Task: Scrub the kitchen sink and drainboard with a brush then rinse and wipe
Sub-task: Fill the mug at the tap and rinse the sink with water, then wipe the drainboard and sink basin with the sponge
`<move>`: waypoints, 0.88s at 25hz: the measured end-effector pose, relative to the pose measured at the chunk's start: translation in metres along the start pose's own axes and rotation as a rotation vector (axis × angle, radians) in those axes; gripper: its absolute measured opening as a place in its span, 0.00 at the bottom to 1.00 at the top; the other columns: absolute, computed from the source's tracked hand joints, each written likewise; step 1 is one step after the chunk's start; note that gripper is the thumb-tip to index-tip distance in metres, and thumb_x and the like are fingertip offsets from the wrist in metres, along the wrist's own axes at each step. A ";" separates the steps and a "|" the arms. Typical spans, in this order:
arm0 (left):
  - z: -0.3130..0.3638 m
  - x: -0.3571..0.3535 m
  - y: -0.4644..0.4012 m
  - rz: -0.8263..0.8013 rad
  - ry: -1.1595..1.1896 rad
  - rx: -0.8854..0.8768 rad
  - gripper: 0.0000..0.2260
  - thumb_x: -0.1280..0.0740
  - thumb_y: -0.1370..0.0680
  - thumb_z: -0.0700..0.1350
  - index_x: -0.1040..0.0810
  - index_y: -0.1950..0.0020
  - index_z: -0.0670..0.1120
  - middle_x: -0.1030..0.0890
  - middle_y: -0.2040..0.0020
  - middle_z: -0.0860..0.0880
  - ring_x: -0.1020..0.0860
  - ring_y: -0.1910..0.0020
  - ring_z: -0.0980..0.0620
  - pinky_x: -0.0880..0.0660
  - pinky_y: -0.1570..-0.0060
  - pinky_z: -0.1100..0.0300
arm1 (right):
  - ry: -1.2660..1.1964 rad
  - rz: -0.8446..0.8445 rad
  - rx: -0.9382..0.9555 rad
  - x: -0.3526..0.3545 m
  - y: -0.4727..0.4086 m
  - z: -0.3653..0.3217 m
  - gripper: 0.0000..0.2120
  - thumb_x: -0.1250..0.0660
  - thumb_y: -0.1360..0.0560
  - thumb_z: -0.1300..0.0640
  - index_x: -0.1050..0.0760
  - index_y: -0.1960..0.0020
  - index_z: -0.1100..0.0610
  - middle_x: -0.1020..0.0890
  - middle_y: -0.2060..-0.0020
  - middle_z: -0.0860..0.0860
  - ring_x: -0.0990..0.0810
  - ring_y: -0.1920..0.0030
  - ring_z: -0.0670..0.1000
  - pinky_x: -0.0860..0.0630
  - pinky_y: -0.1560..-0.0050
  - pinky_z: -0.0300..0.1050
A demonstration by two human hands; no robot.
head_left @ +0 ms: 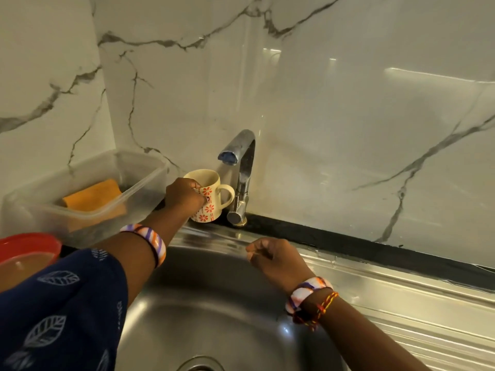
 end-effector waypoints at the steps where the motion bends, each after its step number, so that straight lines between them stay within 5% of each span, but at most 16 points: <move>1: 0.001 -0.002 -0.003 0.000 -0.024 0.010 0.21 0.30 0.25 0.44 0.28 0.34 0.38 0.23 0.39 0.39 0.23 0.42 0.42 0.25 0.46 0.51 | 0.002 -0.006 0.005 0.003 0.001 -0.001 0.09 0.37 0.23 0.57 0.21 0.47 0.59 0.19 0.55 0.53 0.23 0.55 0.47 0.29 0.56 0.31; 7: -0.002 -0.002 -0.005 -0.039 -0.061 0.016 0.18 0.36 0.22 0.44 0.30 0.33 0.40 0.24 0.38 0.41 0.25 0.41 0.42 0.28 0.49 0.56 | 0.021 -0.059 0.061 0.014 0.014 -0.014 0.08 0.38 0.22 0.56 0.24 0.59 0.50 0.22 0.63 0.47 0.25 0.63 0.41 0.29 0.60 0.29; 11: 0.000 0.009 0.003 -0.215 -0.091 -0.120 0.25 0.40 0.21 0.43 0.43 0.25 0.48 0.30 0.32 0.42 0.28 0.37 0.43 0.29 0.42 0.53 | 0.052 -0.128 0.097 0.005 0.014 -0.041 0.11 0.38 0.22 0.56 0.27 0.63 0.47 0.23 0.65 0.45 0.26 0.65 0.41 0.28 0.60 0.33; 14: -0.001 0.051 0.027 -0.152 -0.176 -0.302 0.23 0.38 0.22 0.45 0.38 0.27 0.48 0.28 0.33 0.44 0.28 0.37 0.45 0.30 0.42 0.54 | 0.022 -0.178 0.150 -0.013 0.004 -0.075 0.09 0.38 0.23 0.57 0.26 0.60 0.46 0.24 0.66 0.41 0.27 0.64 0.39 0.28 0.58 0.33; 18: -0.040 0.145 0.048 0.054 -0.310 -0.304 0.21 0.36 0.23 0.51 0.31 0.30 0.52 0.30 0.31 0.49 0.31 0.33 0.47 0.34 0.37 0.56 | 0.121 -0.186 0.312 -0.054 -0.036 -0.141 0.10 0.39 0.23 0.59 0.23 0.44 0.54 0.19 0.50 0.51 0.22 0.49 0.49 0.29 0.45 0.41; 22: -0.101 0.197 0.052 -0.011 -0.515 -0.171 0.22 0.36 0.24 0.52 0.32 0.30 0.50 0.29 0.33 0.47 0.29 0.35 0.45 0.30 0.37 0.52 | 0.246 -0.115 0.521 -0.112 -0.096 -0.223 0.17 0.39 0.29 0.62 0.21 0.45 0.48 0.21 0.43 0.53 0.26 0.38 0.56 0.30 0.37 0.51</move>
Point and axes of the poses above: each hand's wrist, its own y-axis away from the middle knuckle, its own x-axis out of the back of the hand, z = x × y, the point moved 6 cm from there along -y, towards the middle knuckle
